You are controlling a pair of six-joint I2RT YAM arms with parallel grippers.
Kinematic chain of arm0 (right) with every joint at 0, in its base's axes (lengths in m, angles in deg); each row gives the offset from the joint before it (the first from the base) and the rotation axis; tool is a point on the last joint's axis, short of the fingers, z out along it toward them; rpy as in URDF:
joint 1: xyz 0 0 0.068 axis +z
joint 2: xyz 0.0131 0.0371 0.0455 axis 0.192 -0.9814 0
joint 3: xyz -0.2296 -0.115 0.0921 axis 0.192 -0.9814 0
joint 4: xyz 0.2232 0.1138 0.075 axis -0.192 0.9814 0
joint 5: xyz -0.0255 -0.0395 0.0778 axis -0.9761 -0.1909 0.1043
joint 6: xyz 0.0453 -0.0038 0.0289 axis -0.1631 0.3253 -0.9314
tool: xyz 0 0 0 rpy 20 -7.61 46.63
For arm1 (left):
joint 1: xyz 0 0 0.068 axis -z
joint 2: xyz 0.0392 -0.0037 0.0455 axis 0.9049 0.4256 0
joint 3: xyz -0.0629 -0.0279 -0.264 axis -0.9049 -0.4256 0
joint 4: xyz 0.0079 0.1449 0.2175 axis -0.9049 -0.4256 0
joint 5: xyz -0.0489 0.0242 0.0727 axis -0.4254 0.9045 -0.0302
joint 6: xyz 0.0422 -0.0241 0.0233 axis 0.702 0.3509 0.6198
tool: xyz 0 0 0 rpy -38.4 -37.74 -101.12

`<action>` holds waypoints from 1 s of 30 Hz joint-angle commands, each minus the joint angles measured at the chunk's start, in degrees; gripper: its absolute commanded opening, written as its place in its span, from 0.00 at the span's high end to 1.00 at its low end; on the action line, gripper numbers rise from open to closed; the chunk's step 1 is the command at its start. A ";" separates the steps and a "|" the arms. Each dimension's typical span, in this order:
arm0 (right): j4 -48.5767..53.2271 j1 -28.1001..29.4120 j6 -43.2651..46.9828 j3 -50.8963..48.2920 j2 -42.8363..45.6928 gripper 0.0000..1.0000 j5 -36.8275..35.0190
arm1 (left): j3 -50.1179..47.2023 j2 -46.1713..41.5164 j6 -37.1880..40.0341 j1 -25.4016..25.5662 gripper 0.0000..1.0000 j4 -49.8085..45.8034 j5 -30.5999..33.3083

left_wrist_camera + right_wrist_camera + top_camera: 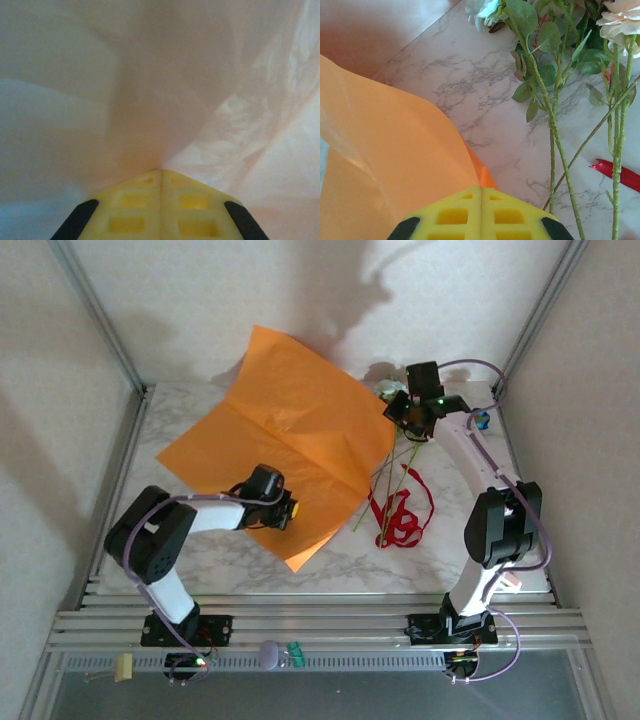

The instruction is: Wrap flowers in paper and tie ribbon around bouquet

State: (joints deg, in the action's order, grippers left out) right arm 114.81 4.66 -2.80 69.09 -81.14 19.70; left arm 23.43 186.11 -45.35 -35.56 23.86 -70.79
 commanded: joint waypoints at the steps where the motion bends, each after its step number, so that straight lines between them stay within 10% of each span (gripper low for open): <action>1: 1.86 -0.43 3.38 1.89 -1.09 1.00 -2.35 | -6.55 -4.45 -0.76 -1.08 0.95 -4.79 1.41; 8: 8.67 -0.42 1.15 -0.25 0.08 1.00 -2.76 | -10.69 -12.40 7.54 -11.34 0.95 -12.91 3.75; 14: 7.42 1.20 -8.50 -21.43 13.21 1.00 -1.01 | -3.22 -7.56 22.55 -23.35 0.96 -21.83 5.28; 21: 4.05 22.18 -29.98 -44.25 26.69 1.00 6.92 | 10.48 2.16 32.19 -28.50 0.96 -27.70 10.27; 25: -1.99 25.52 -31.95 -48.04 24.41 0.64 19.48 | 22.94 10.11 39.15 -29.60 0.97 -32.33 16.02; 30: 13.43 24.00 -11.74 -31.19 19.00 0.42 11.80 | 37.68 14.57 46.96 -28.54 0.92 -35.24 19.74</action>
State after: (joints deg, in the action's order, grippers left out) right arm 123.51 29.62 -23.72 29.28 -61.36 33.62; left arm 55.30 200.87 -5.77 -64.65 -6.50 -56.04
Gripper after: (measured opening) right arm 0.566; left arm 0.066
